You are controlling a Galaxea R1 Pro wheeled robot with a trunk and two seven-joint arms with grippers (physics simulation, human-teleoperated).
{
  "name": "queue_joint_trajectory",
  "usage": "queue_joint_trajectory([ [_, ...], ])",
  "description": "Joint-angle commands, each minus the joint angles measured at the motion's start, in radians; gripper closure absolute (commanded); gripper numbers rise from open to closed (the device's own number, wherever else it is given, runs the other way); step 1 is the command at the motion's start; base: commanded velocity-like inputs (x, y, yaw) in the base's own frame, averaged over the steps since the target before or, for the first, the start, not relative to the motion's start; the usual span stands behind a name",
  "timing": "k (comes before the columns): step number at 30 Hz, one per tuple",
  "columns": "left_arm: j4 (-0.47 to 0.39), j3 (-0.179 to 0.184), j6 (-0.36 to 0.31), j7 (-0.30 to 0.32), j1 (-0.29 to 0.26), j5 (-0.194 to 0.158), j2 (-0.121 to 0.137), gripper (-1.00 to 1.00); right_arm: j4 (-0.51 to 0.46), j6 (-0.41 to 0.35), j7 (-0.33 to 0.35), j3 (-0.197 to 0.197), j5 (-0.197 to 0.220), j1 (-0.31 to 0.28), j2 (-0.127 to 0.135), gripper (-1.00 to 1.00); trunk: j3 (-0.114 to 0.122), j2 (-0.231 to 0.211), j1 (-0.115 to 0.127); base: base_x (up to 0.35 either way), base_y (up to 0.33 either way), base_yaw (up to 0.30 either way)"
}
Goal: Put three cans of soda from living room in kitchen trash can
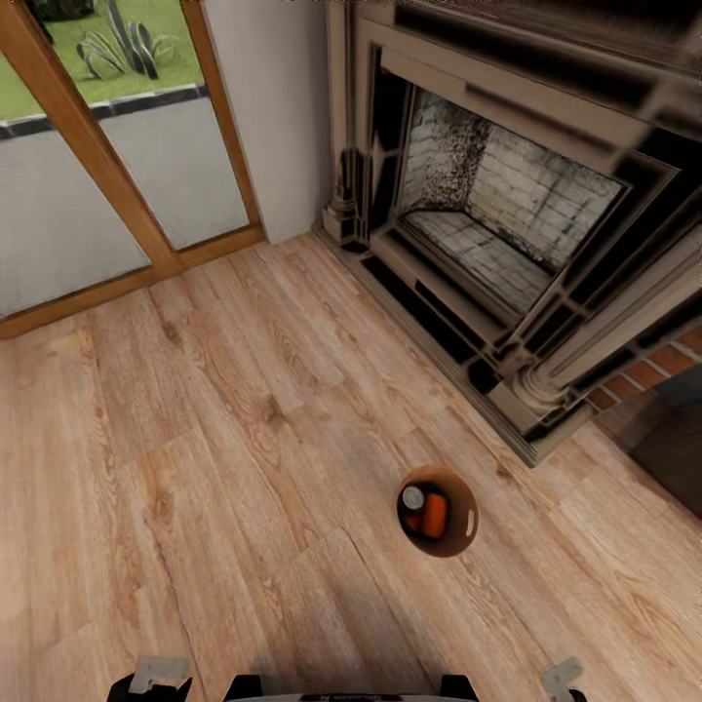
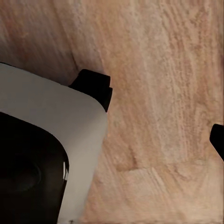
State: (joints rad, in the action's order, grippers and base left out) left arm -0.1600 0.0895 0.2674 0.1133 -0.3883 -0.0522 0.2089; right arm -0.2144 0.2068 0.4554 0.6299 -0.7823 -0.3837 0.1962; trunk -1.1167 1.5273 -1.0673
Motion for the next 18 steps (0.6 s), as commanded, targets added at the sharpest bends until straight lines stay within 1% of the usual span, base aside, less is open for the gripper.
queue_joint_trajectory([
  [1, 0.000, 0.000, 0.010, 0.000, 0.004, -0.003, 0.000, -1.00, 0.013, 0.010, -0.002, 0.000, 0.001, 0.001, 0.008, -1.00, 0.003, -0.007, 0.004, 0.000, 0.000, 0.000],
  [2, 0.001, 0.000, 0.033, 0.000, 0.012, -0.007, 0.001, -1.00, 0.035, 0.035, -0.005, 0.002, 0.003, 0.002, 0.024, -1.00, 0.006, -0.014, 0.008, 0.000, 0.000, 0.000],
  [3, 0.001, 0.000, 0.047, 0.000, 0.016, -0.009, 0.001, -1.00, 0.046, 0.048, -0.006, 0.004, 0.006, 0.003, 0.031, -1.00, 0.010, -0.021, 0.012, 0.000, 0.000, 0.000],
  [5, 0.005, 0.001, 0.082, 0.000, 0.022, -0.010, 0.000, -1.00, 0.071, 0.070, -0.008, 0.010, 0.018, 0.004, 0.043, -1.00, 0.016, -0.035, 0.019, 0.000, 0.000, 0.000],
  [6, 0.011, 0.001, 0.111, 0.000, 0.028, -0.012, 0.000, -1.00, 0.092, 0.085, -0.010, 0.015, 0.026, 0.005, 0.051, -1.00, 0.019, -0.042, 0.023, 0.000, 0.000, 0.000],
  [9, 0.022, 0.001, 0.151, 0.000, 0.036, -0.013, -0.001, -1.00, 0.120, 0.105, -0.022, 0.020, 0.035, 0.006, 0.060, -1.00, 0.028, -0.063, 0.035, 0.000, 0.000, 0.000],
  [17, 0.038, 0.001, 0.178, 0.000, 0.049, -0.014, -0.001, -1.00, 0.138, 0.135, -0.055, 0.025, 0.043, 0.009, 0.073, -1.00, 0.053, -0.119, 0.065, 0.000, 0.000, 0.000],
  [18, 0.039, 0.001, 0.179, 0.000, 0.050, -0.014, -0.001, -1.00, 0.139, 0.139, -0.067, 0.025, 0.044, 0.011, 0.074, -1.00, 0.057, -0.126, 0.069, 0.000, 0.000, 0.000],
])
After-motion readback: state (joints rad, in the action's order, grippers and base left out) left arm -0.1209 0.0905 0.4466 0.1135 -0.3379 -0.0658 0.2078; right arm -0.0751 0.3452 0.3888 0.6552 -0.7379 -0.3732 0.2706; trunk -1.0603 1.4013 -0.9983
